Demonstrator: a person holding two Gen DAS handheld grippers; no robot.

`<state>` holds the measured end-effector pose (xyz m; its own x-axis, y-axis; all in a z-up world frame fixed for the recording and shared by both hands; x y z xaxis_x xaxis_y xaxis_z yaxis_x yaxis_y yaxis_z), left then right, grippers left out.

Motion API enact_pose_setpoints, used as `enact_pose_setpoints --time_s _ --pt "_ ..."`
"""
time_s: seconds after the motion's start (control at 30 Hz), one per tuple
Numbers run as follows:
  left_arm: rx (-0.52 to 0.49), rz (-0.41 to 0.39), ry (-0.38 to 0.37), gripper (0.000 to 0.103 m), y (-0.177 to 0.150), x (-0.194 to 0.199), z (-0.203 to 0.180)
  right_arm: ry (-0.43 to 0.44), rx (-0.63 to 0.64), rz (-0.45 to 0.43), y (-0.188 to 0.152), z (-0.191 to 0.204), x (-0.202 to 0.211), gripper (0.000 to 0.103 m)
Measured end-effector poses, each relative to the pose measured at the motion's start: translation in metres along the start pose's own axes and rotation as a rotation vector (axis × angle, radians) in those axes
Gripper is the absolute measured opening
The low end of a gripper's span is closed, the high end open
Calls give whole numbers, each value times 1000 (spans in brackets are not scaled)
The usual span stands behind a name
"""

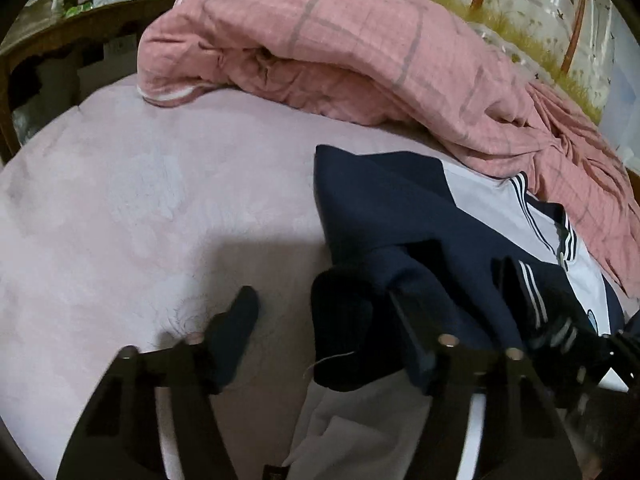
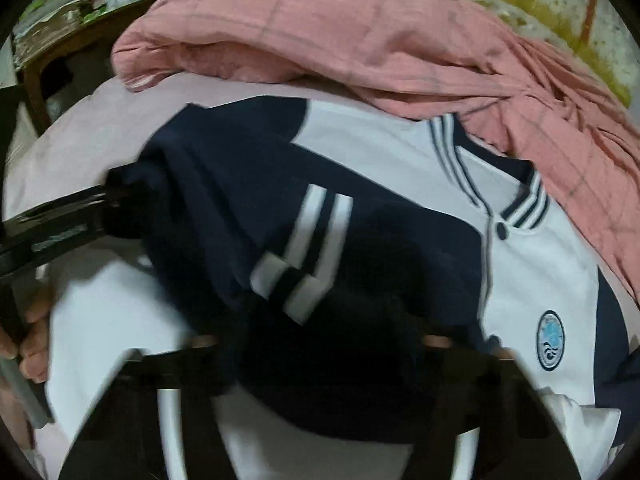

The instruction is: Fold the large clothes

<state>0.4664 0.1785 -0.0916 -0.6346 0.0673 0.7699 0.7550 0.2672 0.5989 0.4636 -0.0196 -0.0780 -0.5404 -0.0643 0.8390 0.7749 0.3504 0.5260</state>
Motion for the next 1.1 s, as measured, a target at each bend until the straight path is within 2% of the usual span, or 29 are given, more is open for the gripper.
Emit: enact_pose_setpoints --time_s 0.07,0.13,0.23,0.27,0.3,0.37,0.43,0.47,0.5,0.57,0.63,0.67,0.7,0.77,0.87,0.93,1.0,1.1 --pt "2 -43 -39 60 3 11 1 -61 -67 -86 1 -26 9 18" --pt "-5 -83 -61 60 5 20 4 -130 -108 -182 0 -54 26 16" --pt "-14 -61 -21 57 4 13 3 -243 -157 -233 -3 -107 51 14" --pt "-10 -37 -34 50 3 10 3 -271 -185 -230 -5 -128 56 14" --pt "-3 -20 -50 49 3 6 2 -284 -218 -219 -9 -148 59 14" --pt "15 -10 -78 52 3 7 1 -280 -283 -188 -22 -187 61 14" --pt "-1 2 -146 52 2 12 -8 -317 -314 -176 -41 -217 58 14" --pt "-18 -2 -158 52 3 14 -15 -334 -332 -162 -50 -229 52 14" --pt "-33 -15 -138 52 3 17 -18 -338 -357 -130 -60 -239 44 14" --pt "-77 -36 -79 52 3 19 -26 -280 -384 -26 -77 -256 17 17" --pt "-85 -20 -81 62 3 15 -27 -251 -415 18 -86 -267 3 23" --pt "-69 -16 -85 69 4 13 -24 -233 -440 -3 -85 -272 4 30" --pt "-49 -20 -98 71 6 13 -21 -211 -463 -25 -84 -275 7 36" --pt "-34 -23 -140 73 14 15 -20 -159 -519 -86 -83 -285 19 66" --pt "-40 -41 -229 80 33 22 -30 -122 -578 -134 -83 -300 30 68" --pt "-61 -36 -171 84 46 19 -39 -109 -604 -145 -85 -307 31 68" --pt "-104 30 -106 87 56 0 -51 -90 -626 -132 -88 -317 26 68" --pt "-84 129 -104 87 61 -41 -62 -64 -604 -89 -91 -320 14 68"
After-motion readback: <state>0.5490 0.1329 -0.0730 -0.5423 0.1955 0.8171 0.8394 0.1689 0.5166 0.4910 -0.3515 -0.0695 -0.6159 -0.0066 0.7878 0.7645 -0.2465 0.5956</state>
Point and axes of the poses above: each gripper's, at about its wrist camera, not at the fingertips, and x roughly against the way its jaws point, z to its left, y to its top, the point moved 6 cm from there along -x, roughly the way its jaws point, and after that the axes turned 4 degrees about z, right-handed, at the moved point
